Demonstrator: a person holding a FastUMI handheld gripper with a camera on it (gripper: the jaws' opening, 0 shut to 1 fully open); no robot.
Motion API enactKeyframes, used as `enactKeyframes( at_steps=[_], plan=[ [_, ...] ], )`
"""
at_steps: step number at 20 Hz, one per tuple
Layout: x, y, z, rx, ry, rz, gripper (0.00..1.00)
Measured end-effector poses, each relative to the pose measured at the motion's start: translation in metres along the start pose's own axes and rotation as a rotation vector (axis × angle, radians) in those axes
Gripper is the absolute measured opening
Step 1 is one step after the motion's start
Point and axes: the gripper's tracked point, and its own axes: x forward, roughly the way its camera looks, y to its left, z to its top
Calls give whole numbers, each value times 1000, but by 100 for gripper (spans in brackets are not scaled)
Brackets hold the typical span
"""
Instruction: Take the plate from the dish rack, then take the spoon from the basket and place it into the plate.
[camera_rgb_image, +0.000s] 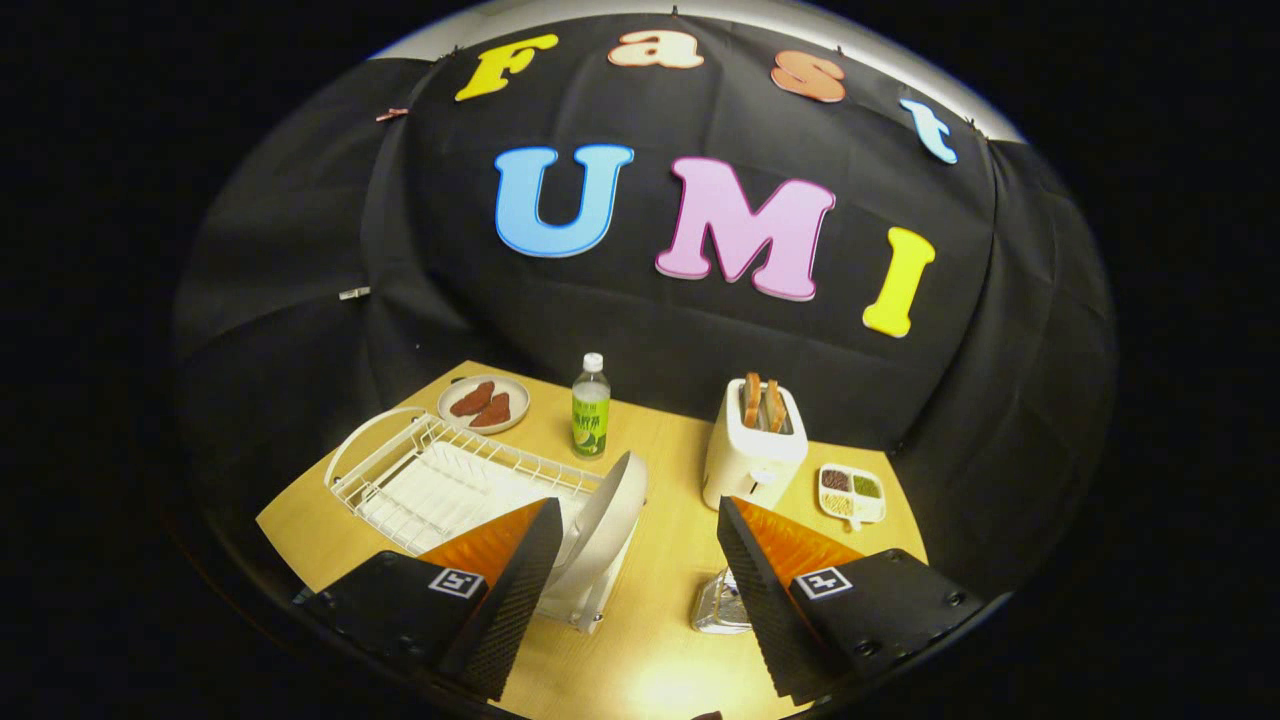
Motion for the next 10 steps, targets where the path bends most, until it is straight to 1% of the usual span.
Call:
enactKeyframes(
  at_steps=[2,4,7,8,10],
  plan=[
    [22,6,-16,43,67,-2,97],
    [44,7,-34,63,129,-26,96],
    [70,21,-50,139,201,-41,92],
    [76,24,-56,156,227,-55,88],
    [88,28,-68,169,269,-96,65]
  ],
)
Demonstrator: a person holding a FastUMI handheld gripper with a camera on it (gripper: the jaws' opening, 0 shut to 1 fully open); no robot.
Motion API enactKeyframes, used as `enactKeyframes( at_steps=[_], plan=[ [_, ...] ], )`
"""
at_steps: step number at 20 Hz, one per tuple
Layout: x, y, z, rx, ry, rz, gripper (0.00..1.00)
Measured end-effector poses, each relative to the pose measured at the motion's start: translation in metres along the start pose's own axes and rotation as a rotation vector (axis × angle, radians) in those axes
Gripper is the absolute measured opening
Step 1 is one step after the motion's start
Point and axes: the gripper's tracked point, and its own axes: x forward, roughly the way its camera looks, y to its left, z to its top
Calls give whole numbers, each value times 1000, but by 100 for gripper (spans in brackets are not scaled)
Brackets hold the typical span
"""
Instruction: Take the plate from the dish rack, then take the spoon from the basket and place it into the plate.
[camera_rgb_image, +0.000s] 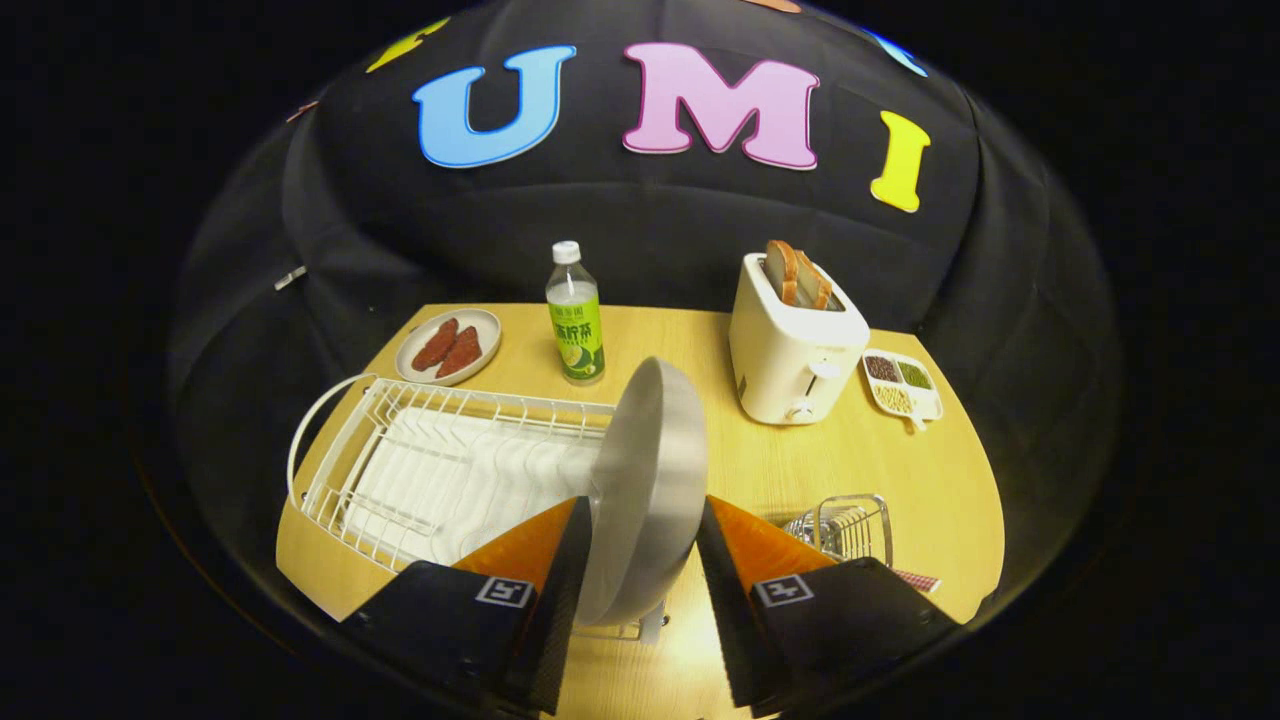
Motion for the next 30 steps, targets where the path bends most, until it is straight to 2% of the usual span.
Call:
enactKeyframes(
  at_steps=[1,3,4,7,10,11,13,19,23,27,30],
  plan=[
    [4,2,-4,-4,8,-20,59],
    [6,0,-9,-28,27,-76,56],
    [9,2,-7,-22,18,-86,42],
    [6,3,-7,-68,58,-127,37],
    [2,-1,17,-106,27,-175,32],
    [-1,-9,28,-150,-5,-223,30],
    [0,-4,45,-243,-16,-223,22],
    [3,6,69,-416,-68,-282,22],
    [9,22,89,-597,-80,-298,19],
    [10,23,104,-612,-104,-308,20],
    [2,22,109,-553,-112,-290,19]
  ],
)
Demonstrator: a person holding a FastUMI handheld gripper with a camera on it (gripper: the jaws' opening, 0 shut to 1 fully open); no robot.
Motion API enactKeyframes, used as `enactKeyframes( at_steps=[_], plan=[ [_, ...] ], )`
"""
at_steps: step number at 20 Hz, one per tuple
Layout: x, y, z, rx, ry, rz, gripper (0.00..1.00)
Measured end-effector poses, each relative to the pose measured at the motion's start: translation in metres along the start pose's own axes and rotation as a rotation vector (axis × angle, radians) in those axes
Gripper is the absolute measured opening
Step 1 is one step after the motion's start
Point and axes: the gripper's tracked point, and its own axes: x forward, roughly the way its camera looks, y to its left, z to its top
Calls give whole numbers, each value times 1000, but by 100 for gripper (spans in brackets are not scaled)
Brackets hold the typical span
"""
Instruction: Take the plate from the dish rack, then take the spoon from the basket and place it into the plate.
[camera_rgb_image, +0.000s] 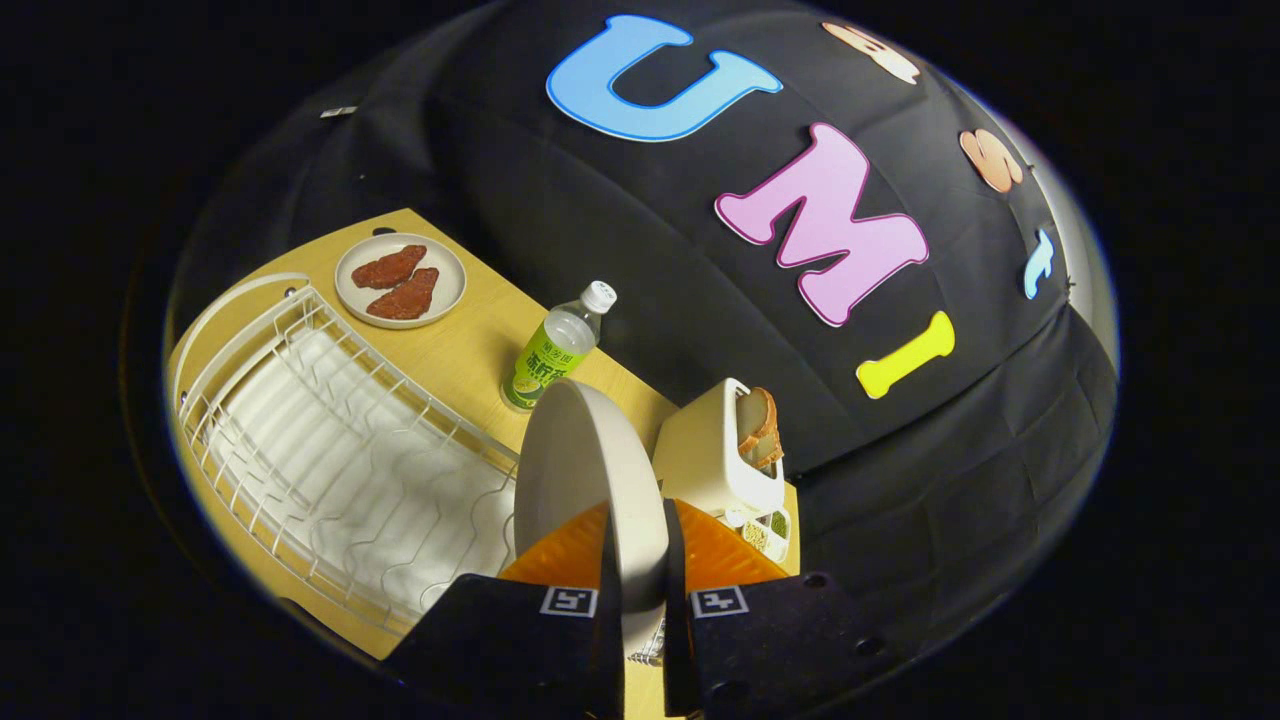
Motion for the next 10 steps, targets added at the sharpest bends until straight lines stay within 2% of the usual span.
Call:
enactKeyframes(
  at_steps=[7,10],
  plan=[
    [-45,-43,-15,187,-71,102,19],
    [-72,-59,-37,279,-70,191,19]
  ],
)
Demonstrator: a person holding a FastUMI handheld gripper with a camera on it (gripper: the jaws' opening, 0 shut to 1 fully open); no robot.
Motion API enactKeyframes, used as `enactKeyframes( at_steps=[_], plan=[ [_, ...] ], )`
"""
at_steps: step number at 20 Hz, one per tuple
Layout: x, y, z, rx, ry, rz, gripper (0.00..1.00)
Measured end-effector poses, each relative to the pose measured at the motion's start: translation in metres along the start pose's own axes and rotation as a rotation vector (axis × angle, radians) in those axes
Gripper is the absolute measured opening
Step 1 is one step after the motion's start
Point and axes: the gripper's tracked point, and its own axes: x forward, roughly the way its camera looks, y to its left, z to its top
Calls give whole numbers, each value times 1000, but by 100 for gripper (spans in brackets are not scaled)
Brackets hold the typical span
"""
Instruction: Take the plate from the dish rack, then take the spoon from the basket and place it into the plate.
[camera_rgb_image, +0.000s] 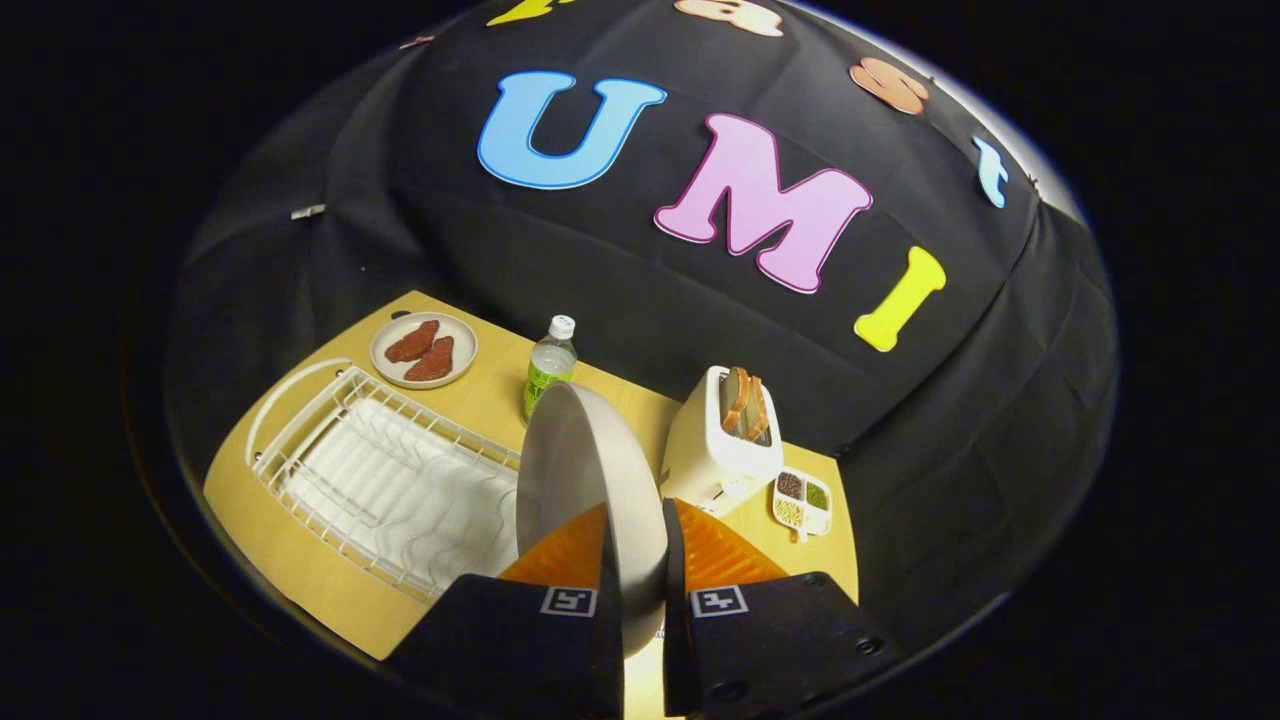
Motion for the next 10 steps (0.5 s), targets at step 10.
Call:
enactKeyframes(
  at_steps=[10],
  plan=[
    [-90,-58,-96,287,54,161,19]
  ],
)
